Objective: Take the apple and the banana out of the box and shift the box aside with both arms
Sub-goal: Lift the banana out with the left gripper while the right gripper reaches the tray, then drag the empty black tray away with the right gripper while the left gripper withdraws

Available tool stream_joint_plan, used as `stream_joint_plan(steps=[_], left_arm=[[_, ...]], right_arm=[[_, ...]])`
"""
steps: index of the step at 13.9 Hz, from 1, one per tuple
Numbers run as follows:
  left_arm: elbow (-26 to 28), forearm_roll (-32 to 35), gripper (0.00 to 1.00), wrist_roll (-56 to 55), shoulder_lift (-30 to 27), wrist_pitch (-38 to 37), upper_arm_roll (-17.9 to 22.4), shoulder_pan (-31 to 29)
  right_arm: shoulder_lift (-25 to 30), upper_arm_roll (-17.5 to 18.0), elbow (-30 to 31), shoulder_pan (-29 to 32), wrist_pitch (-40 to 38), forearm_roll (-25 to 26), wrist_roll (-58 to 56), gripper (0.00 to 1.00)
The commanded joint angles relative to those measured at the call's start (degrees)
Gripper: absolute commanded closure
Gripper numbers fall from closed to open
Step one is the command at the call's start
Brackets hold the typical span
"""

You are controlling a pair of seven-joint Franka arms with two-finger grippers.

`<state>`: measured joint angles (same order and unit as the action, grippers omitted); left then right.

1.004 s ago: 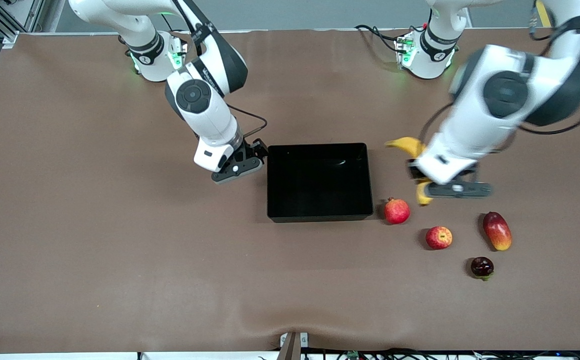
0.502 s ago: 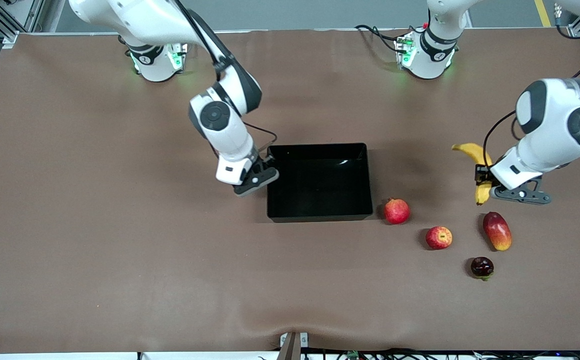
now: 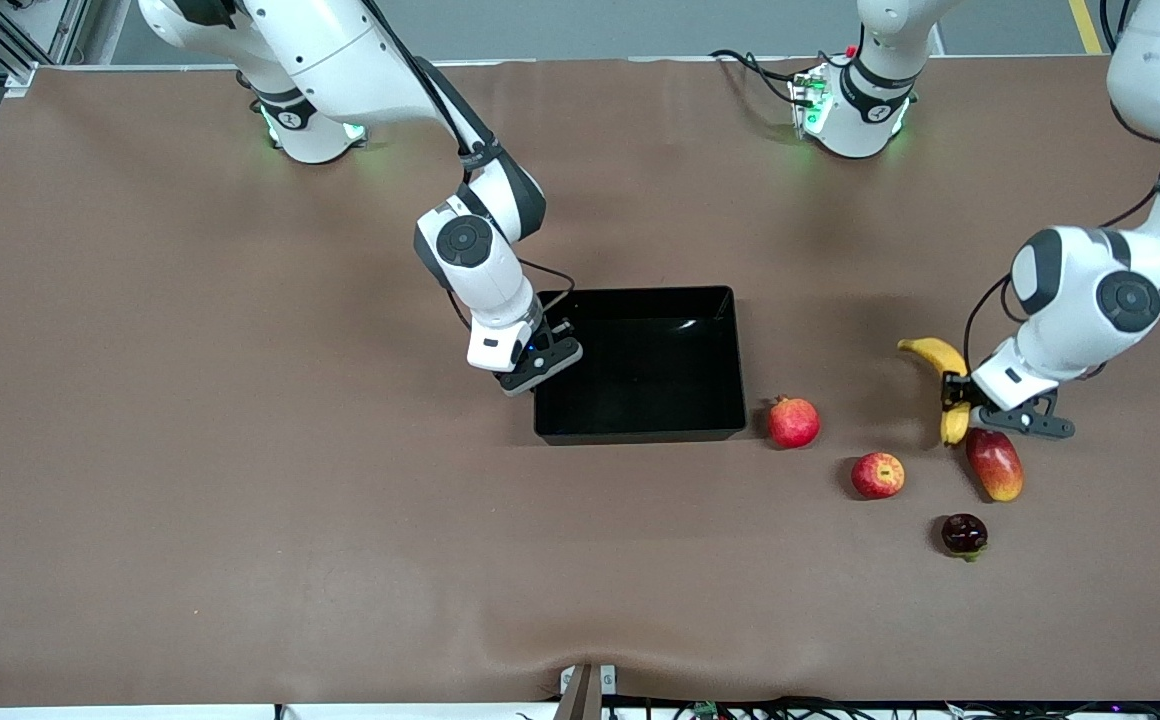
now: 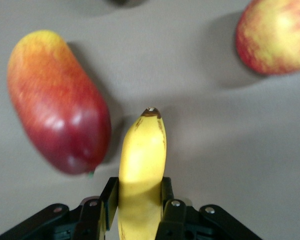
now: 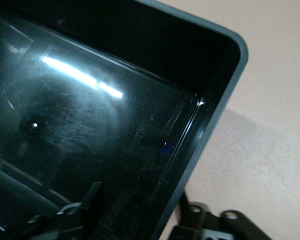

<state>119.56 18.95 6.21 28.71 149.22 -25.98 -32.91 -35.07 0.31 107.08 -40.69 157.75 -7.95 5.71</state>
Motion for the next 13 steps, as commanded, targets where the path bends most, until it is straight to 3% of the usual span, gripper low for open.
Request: stream_joint_plan(steps=[1, 4, 5, 6, 9, 13], left_arm=[[-6.3, 1.2, 1.0, -1.4, 4.1, -0.5, -0.7, 0.6], [-10.0, 1.1, 1.0, -1.7, 7.7, -0.5, -0.7, 2.2], [-10.8, 0.9, 0.47, -1.8, 8.1, -0.5, -0.7, 2.3], [-10.8, 1.1, 0.0, -2.2, 7.9, -0.5, -0.8, 2.2], [-10.9, 0.5, 0.0, -7.2, 4.0, -3.3, -2.7, 2.1], [-17.7, 0.6, 0.0, -17.6, -2.6, -21.7, -8.3, 2.1]], right_arm=[[1.2, -0.1, -0.1, 0.0, -1.0, -0.4, 0.0, 1.0], [3.5, -0.1, 1.2, 0.8, -1.0, -0.4, -0.1, 1.0], [4.6, -0.2, 1.4, 1.3, -1.0, -0.5, -0.1, 1.0], [5.8, -0.2, 1.5, 1.8, -1.1, -0.5, -0.1, 1.0], [10.4, -0.3, 2.6, 3.9, -1.3, -0.5, 0.8, 1.0], [17.4, -0.3, 6.0, 8.8, -3.1, -0.5, 1.7, 1.0]])
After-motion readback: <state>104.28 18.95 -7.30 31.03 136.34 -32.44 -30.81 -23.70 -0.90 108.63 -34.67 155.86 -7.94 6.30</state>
